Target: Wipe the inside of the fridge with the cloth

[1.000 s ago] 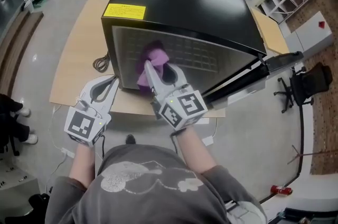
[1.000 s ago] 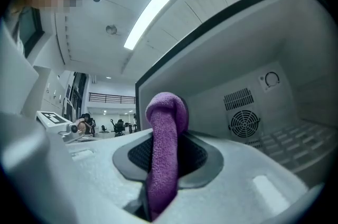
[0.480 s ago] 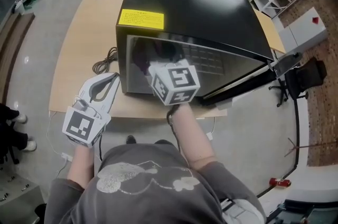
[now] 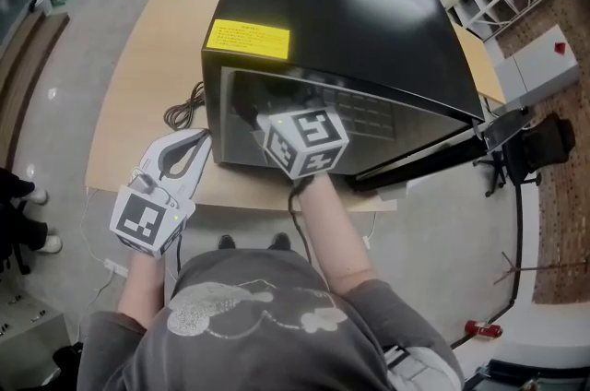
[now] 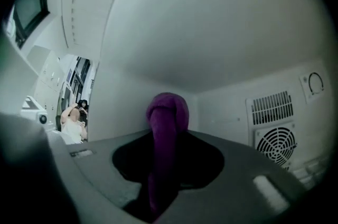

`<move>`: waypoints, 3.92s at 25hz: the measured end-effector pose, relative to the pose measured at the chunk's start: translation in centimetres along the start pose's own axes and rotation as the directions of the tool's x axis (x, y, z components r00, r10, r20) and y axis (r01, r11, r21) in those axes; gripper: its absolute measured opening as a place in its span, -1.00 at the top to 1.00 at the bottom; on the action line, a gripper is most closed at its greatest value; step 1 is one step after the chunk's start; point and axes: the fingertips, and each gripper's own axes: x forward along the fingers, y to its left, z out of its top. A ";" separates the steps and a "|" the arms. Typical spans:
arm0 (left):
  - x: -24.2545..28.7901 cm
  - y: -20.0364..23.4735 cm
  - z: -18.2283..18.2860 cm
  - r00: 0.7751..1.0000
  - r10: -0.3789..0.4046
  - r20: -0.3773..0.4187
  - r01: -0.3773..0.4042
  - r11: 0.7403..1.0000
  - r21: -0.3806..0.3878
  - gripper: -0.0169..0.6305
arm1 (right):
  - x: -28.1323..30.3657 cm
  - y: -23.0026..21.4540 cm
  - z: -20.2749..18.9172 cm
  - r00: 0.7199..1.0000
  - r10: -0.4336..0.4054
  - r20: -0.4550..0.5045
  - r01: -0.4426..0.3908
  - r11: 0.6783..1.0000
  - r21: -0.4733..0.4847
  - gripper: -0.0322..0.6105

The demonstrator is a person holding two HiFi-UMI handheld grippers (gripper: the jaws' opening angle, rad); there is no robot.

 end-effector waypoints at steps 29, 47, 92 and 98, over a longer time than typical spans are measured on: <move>1.4 -4.8 -1.3 0.997 0.069 -0.035 -0.070 0.997 -0.017 0.89 | -3.5 2.1 -2.4 0.979 0.065 -0.195 -0.106 0.972 -0.210 0.66; 6.4 -8.9 0.0 0.996 -0.089 -0.011 0.089 0.996 0.008 0.89 | -11.8 -11.4 -3.4 0.907 -0.324 -0.268 0.254 0.930 -0.265 0.66; 6.4 -10.6 -6.8 0.988 -0.150 -0.035 0.147 0.986 -0.080 0.89 | -21.6 -3.1 -6.8 0.959 -0.270 -0.089 0.271 0.962 0.002 0.65; 4.2 -6.5 -9.8 0.997 0.010 -0.073 -0.016 0.997 -0.075 0.89 | -16.5 0.9 -13.0 0.980 -0.104 -0.168 0.101 0.995 -0.021 0.65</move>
